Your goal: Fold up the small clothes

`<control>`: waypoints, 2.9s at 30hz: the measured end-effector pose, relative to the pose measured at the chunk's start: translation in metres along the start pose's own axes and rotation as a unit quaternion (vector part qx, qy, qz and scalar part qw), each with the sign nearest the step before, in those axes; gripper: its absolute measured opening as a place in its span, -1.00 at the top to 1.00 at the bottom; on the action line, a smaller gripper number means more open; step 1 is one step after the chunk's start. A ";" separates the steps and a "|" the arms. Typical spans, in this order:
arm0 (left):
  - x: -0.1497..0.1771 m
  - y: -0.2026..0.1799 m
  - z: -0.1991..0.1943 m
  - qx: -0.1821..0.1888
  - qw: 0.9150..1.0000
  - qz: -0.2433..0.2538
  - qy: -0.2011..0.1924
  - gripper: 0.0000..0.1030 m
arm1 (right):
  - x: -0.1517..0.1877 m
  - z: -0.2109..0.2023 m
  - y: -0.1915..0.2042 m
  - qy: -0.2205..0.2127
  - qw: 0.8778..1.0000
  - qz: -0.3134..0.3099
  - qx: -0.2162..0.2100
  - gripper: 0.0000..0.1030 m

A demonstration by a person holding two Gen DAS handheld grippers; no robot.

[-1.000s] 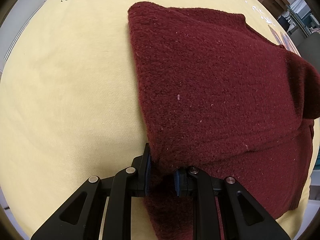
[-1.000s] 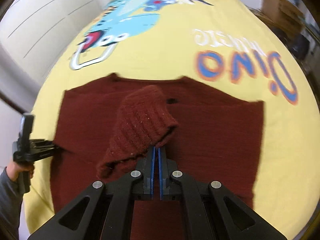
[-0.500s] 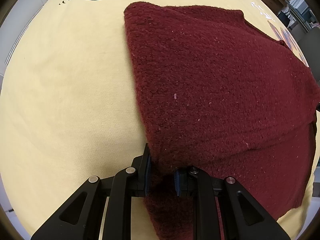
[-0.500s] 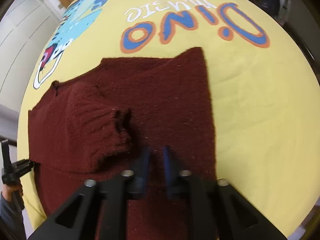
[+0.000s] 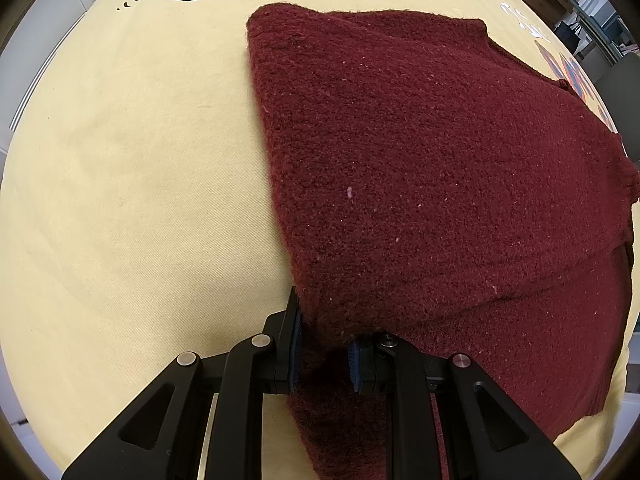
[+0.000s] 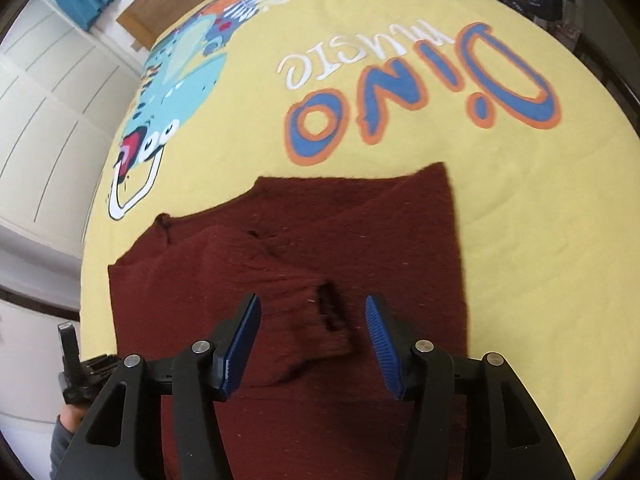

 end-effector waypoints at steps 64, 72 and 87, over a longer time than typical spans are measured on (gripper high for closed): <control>-0.026 -0.087 -0.014 -0.020 0.991 0.078 -0.107 -0.98 | 0.098 0.066 0.067 -0.073 0.963 -0.220 0.139 -0.99; -0.010 -0.045 -0.020 -0.005 0.994 0.029 -0.106 -0.99 | 0.079 0.053 0.013 -0.081 0.965 -0.184 0.169 -0.99; 0.002 -0.053 -0.026 -0.034 0.994 0.042 -0.093 -0.98 | 0.081 0.056 -0.003 -0.051 0.976 -0.155 0.144 -0.99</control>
Point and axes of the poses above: each gripper's, at about its wrist camera, not at the fingertips, and z roughly the way its jaws point, y to its left, x to its underside, the point moved 9 cm from there along z, roughly the way its jaws point, and after that the axes turned 3 degrees about x, right-handed, at the moved point
